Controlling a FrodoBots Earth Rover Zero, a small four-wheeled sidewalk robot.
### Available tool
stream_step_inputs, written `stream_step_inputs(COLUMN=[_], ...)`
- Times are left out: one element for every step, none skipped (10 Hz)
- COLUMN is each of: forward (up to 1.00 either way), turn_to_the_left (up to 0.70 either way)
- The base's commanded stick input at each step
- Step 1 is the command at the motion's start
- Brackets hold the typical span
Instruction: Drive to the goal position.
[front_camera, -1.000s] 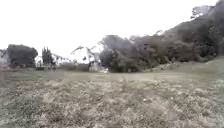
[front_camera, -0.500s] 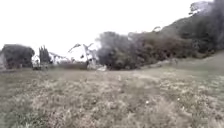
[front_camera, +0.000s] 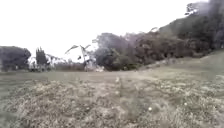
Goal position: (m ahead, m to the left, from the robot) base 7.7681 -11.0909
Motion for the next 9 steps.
stream_step_inputs(forward=[0.50,0.50,0.50,0.50,0.50,0.50,0.50,0.50,0.50], turn_to_the_left=[0.50,0.50,0.45,0.38,0.15,0.11,0.04,0.04,0.04])
